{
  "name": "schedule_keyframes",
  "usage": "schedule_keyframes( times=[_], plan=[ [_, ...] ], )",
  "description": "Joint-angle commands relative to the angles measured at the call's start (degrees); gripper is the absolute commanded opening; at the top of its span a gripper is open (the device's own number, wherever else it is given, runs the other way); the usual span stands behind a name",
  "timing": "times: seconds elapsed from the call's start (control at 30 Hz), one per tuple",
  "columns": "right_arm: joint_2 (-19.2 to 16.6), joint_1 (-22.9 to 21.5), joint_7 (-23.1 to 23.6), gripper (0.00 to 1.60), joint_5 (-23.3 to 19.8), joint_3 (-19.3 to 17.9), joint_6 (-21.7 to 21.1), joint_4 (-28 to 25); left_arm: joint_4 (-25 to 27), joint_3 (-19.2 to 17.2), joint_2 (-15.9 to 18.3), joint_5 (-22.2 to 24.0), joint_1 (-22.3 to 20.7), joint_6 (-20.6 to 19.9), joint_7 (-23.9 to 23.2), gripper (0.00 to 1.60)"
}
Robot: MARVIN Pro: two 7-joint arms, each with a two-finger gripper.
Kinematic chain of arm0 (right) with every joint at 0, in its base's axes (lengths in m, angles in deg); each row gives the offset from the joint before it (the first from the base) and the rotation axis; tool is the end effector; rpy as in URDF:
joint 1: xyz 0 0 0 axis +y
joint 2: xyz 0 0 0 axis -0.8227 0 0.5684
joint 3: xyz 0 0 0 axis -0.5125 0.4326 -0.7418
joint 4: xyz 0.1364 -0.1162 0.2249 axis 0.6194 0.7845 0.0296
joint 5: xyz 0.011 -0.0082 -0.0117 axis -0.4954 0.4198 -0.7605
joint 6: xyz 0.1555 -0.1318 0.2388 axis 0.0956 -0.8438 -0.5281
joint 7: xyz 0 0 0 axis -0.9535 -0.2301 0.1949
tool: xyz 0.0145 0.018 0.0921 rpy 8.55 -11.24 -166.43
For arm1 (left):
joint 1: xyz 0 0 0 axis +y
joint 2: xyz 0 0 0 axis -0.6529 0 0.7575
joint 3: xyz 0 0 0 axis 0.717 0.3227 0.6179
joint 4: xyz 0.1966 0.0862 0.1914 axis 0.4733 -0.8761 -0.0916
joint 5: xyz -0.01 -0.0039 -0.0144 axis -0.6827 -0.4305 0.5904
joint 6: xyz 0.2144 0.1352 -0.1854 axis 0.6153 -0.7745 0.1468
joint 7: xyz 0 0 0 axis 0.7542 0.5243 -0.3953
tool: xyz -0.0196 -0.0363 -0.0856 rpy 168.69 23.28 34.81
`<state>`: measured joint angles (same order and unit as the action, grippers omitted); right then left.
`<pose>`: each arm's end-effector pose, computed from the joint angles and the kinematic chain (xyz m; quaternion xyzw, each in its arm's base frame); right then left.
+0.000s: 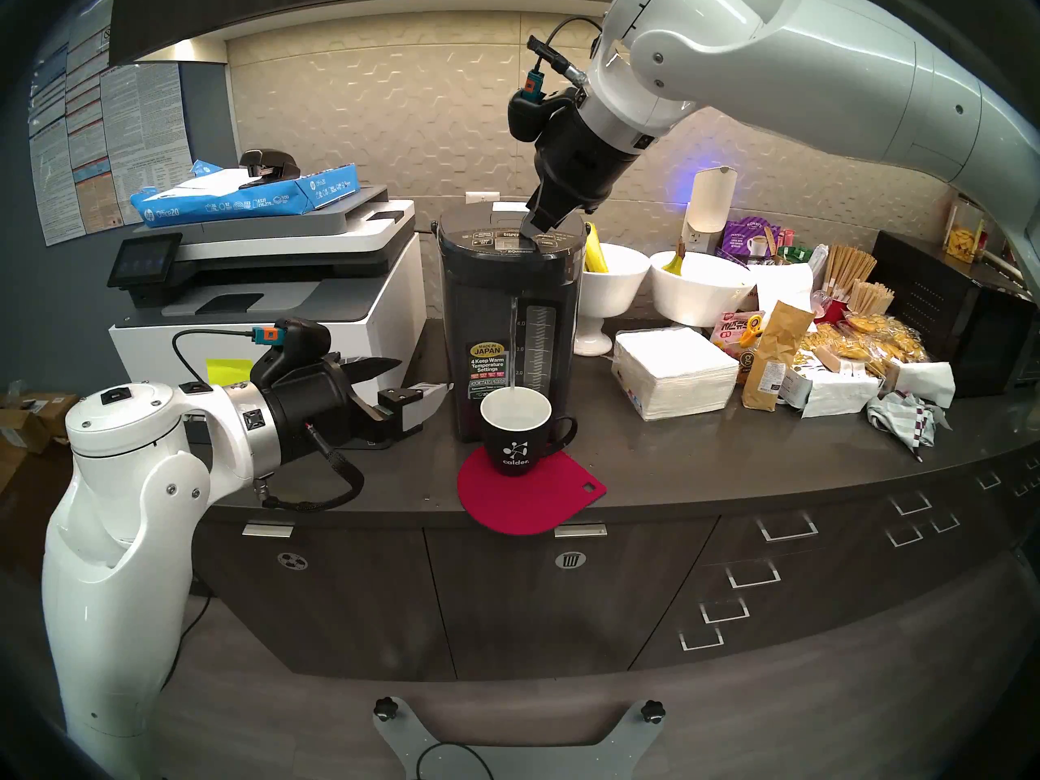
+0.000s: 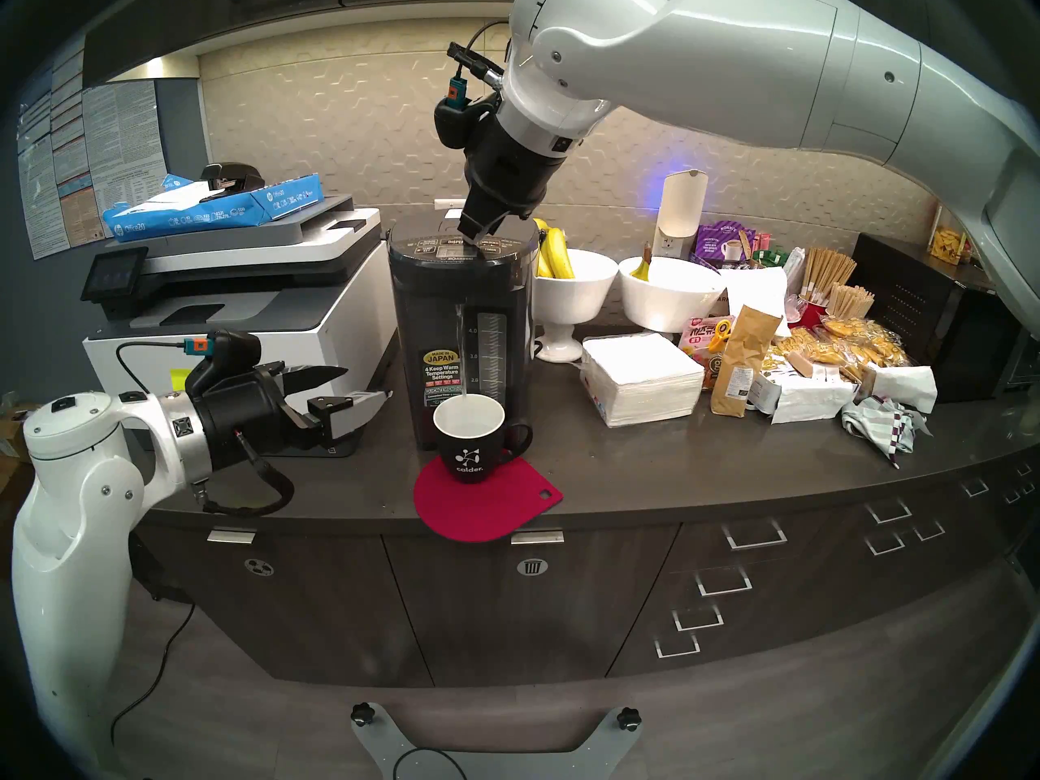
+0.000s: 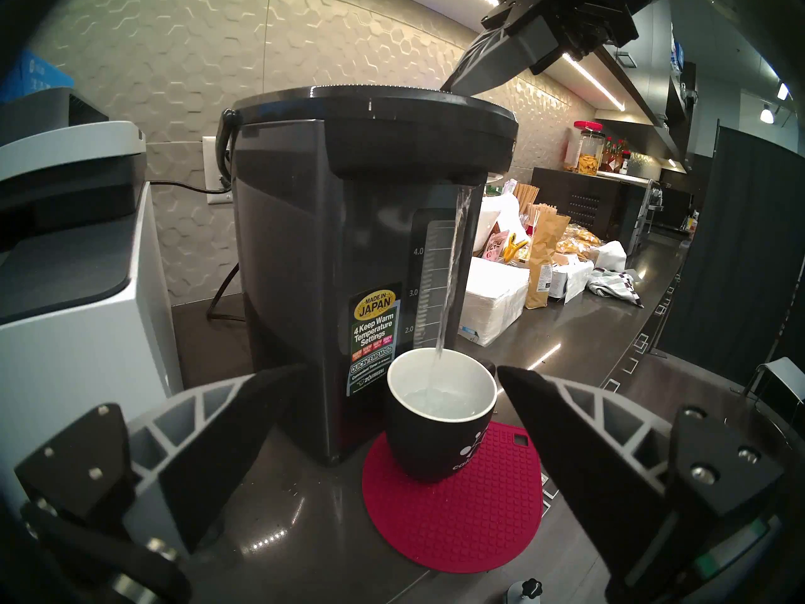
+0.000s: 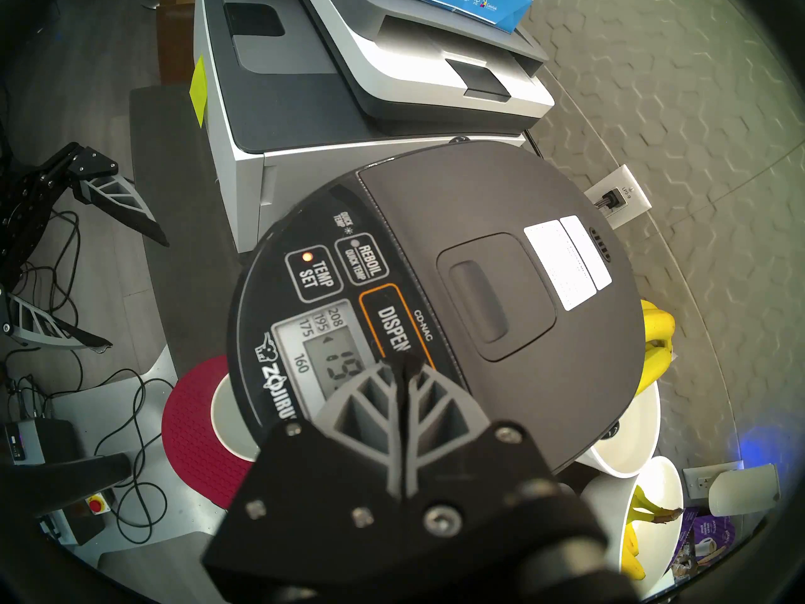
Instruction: Press the water dispenser button and fill the cup
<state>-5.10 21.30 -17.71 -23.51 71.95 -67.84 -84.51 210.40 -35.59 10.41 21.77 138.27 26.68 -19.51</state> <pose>0.4587 0.1490 0.1258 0.7446 0.5574 0.3671 0.0084 0.3107 0.0310 -0.0883 0.7458 -0.2180 0.5886 0.2232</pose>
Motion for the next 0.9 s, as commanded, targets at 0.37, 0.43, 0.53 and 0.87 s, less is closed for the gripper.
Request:
schedule_keyframes(
  times=[0.37, 0.43, 0.53, 0.87],
  plan=[
    [0.5, 2.0, 0.6, 0.00, -0.3, 1.9, -0.3, -0.3, 0.6, 0.0, 0.0, 0.0, 0.0, 0.0, 0.0, 1.60],
    [0.5, 2.0, 0.6, 0.00, -0.3, 1.9, -0.3, -0.3, 0.6, 0.0, 0.0, 0.0, 0.0, 0.0, 0.0, 1.60],
    [0.5, 2.0, 0.6, 0.00, -0.3, 1.9, -0.3, -0.3, 0.6, 0.0, 0.0, 0.0, 0.0, 0.0, 0.0, 1.60],
    [0.5, 2.0, 0.7, 0.00, -0.3, 1.9, -0.3, -0.3, 0.6, 0.0, 0.0, 0.0, 0.0, 0.0, 0.0, 1.60]
  ],
)
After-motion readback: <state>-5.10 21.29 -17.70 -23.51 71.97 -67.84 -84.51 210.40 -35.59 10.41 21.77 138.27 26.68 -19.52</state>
